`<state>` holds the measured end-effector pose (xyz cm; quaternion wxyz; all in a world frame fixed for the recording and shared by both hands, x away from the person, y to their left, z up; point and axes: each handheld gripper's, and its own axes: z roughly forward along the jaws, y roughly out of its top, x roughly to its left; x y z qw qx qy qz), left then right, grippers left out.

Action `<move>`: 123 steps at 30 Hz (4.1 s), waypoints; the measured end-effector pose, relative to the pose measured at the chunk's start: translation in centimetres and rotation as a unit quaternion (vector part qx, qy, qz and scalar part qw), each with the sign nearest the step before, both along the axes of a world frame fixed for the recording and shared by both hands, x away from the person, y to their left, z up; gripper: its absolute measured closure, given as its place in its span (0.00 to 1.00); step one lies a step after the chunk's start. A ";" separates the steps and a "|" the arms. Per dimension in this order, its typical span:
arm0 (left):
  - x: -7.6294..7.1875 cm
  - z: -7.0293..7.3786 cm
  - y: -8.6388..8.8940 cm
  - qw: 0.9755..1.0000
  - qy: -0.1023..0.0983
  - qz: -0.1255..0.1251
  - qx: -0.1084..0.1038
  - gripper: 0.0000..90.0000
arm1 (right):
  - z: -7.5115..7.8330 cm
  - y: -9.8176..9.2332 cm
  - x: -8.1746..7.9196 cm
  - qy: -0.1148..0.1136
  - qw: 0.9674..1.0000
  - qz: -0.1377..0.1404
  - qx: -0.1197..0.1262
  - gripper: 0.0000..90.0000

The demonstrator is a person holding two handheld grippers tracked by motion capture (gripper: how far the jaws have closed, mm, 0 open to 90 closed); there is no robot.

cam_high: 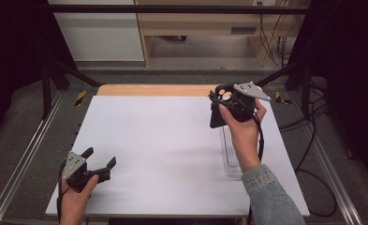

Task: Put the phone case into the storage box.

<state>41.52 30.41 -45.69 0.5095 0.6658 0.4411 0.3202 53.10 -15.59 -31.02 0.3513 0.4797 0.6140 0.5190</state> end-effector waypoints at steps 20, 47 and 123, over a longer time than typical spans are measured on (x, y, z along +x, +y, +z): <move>-0.1 -0.2 -0.2 1.000 0.006 -0.007 0.009 0.05 | -0.6 -2.9 2.0 -0.004 0.998 -0.056 -0.016 0.16; -0.1 -0.4 -0.5 0.999 -0.023 -0.032 0.034 0.05 | -3.5 -5.3 4.2 0.014 0.995 -0.098 -0.024 0.16; 0.0 -0.7 -0.6 0.998 -0.014 -0.068 0.008 0.05 | -10.8 -3.2 10.7 0.050 0.988 -0.147 -0.015 0.15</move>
